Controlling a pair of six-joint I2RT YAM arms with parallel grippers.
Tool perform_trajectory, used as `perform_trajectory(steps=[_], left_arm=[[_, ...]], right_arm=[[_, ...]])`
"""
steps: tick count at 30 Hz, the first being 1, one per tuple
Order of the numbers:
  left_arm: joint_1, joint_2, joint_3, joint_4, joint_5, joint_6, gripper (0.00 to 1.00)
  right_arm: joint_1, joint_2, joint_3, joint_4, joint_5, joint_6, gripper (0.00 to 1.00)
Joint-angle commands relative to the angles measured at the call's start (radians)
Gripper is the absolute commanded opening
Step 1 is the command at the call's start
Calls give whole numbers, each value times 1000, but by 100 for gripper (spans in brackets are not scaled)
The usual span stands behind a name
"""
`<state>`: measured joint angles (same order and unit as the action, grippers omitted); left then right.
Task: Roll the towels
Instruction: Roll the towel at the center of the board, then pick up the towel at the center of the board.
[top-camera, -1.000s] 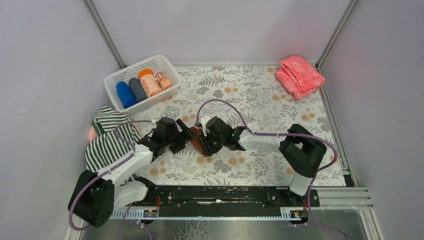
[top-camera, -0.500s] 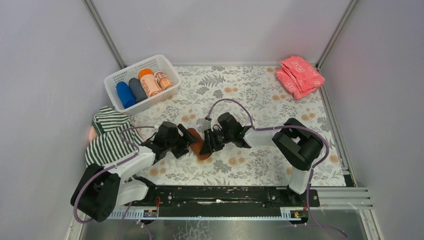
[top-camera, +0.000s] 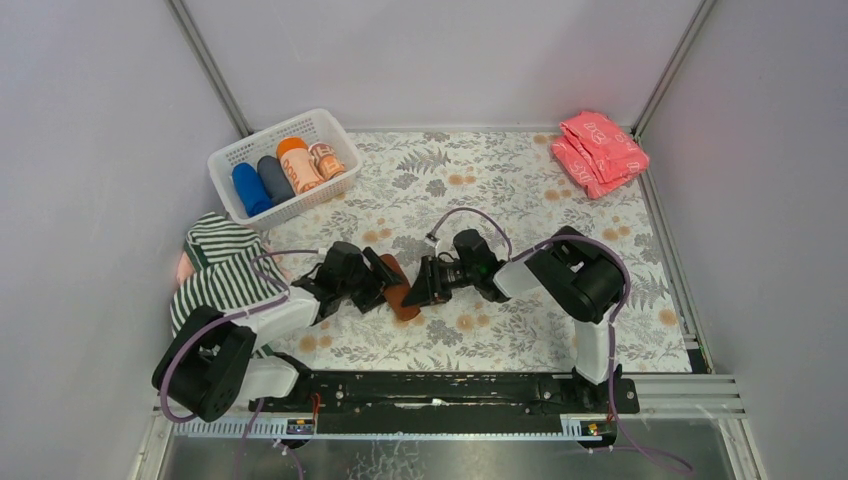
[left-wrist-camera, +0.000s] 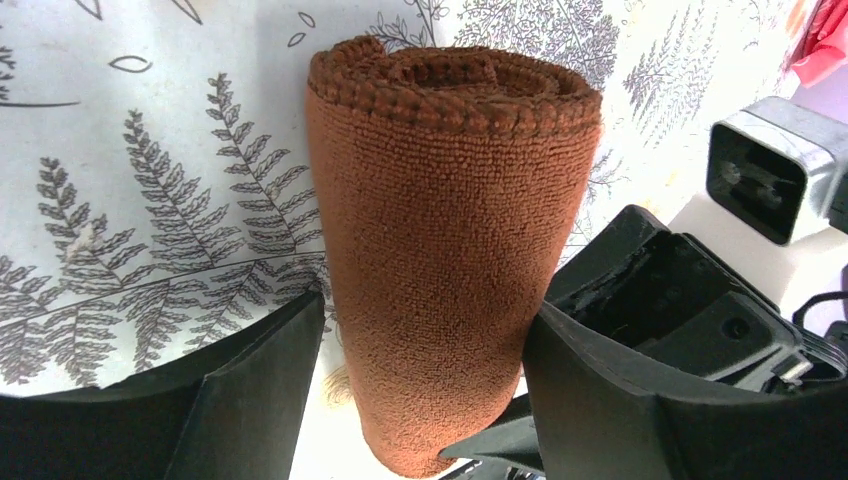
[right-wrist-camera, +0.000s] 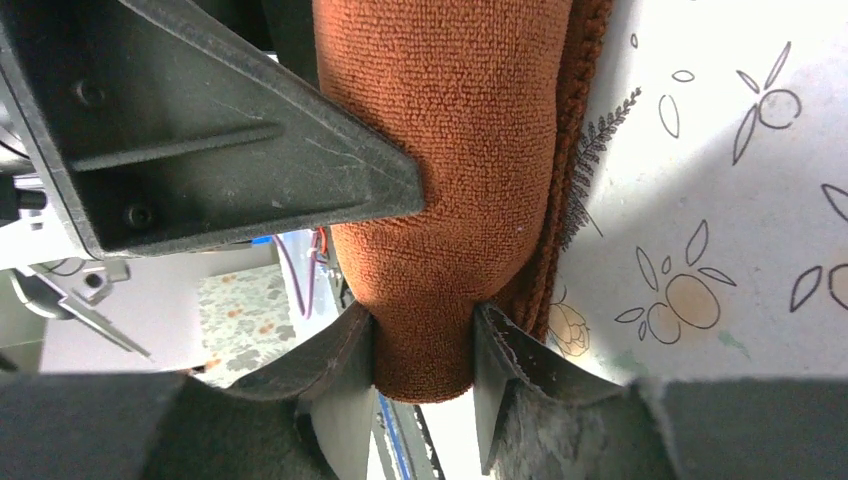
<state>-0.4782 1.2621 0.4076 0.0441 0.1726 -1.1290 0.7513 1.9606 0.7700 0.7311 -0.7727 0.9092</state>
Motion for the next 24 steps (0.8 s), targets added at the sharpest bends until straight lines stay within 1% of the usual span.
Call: perform_trajectory(steps=[1, 6, 10, 14, 16, 18, 21, 23, 24], left_arm=[[-9, 30, 5, 38, -12, 23, 69], [-12, 74, -1, 48, -27, 32, 68], [-21, 122, 3, 61, -30, 36, 64], [-26, 157, 6, 59, -25, 35, 54], [-26, 153, 11, 43, -29, 38, 45], [-27, 141, 33, -6, -48, 52, 38], [-24, 121, 92, -100, -98, 90, 31], [-10, 114, 141, -157, -116, 118, 29], [5, 112, 166, -179, -119, 133, 29]], right_arm=[[-12, 80, -42, 23, -26, 74, 28], [-22, 124, -35, 72, -58, 118, 28], [-34, 163, -44, 153, -76, 177, 28], [-42, 176, -51, 184, -75, 202, 29], [-44, 169, -53, 178, -68, 199, 30], [-46, 150, -54, 168, -62, 188, 34], [-46, 89, -54, 118, -54, 151, 44], [-46, 15, -46, 31, -42, 97, 50], [-47, -26, -39, -28, -29, 44, 52]])
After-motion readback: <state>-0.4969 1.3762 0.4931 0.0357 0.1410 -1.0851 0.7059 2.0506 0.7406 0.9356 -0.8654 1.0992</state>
